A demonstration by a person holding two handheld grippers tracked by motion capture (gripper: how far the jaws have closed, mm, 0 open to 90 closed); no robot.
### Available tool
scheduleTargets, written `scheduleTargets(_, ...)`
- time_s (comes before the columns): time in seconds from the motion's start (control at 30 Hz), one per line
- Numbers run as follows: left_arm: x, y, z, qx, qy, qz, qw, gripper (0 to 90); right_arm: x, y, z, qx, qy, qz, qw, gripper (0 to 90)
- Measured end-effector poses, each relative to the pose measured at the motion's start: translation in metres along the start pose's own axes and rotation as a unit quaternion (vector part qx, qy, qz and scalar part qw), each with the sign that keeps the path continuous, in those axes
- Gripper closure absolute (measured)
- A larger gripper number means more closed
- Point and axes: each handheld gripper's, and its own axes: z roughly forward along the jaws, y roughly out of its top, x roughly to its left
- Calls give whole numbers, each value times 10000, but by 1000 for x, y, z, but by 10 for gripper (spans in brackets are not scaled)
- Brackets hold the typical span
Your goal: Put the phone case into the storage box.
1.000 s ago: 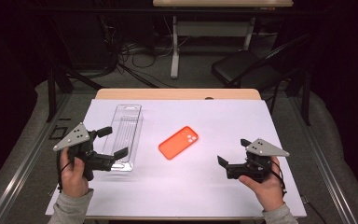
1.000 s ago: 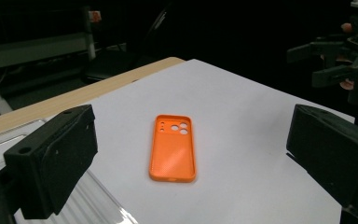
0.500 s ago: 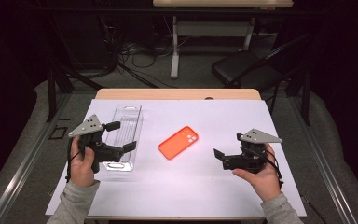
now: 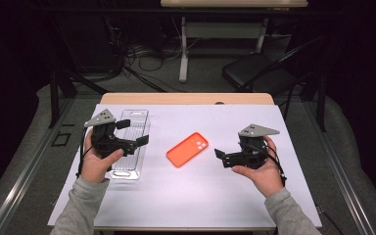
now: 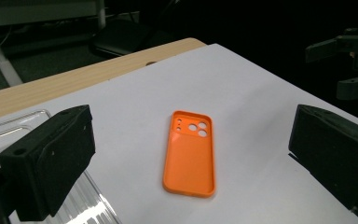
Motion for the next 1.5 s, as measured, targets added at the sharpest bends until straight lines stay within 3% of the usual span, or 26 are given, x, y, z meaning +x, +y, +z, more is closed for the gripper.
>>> scheduleTargets(0.27,1,3,6,109,225,150,9996,3,2,9,17,208,-1,-130,9997,0)
scheduleTargets(0.67,5,-2,-8,-9,219,92,9997,4,8,15,41,526,81,-324,9981,31)
scheduleTargets(0.87,3,-2,-9,-10,131,100,9999,7,7,18,51,634,122,-447,9969,132)
scheduleTargets(1.03,2,-2,-10,1,148,120,9998,20,1,23,63,767,106,-523,9956,199)
scheduleTargets(1.37,0,-2,-7,36,63,107,9999,20,-20,36,90,1150,190,-186,9930,274)
scheduleTargets(1.5,0,-1,-7,58,64,134,9999,27,-25,46,101,1271,199,-242,9914,293)
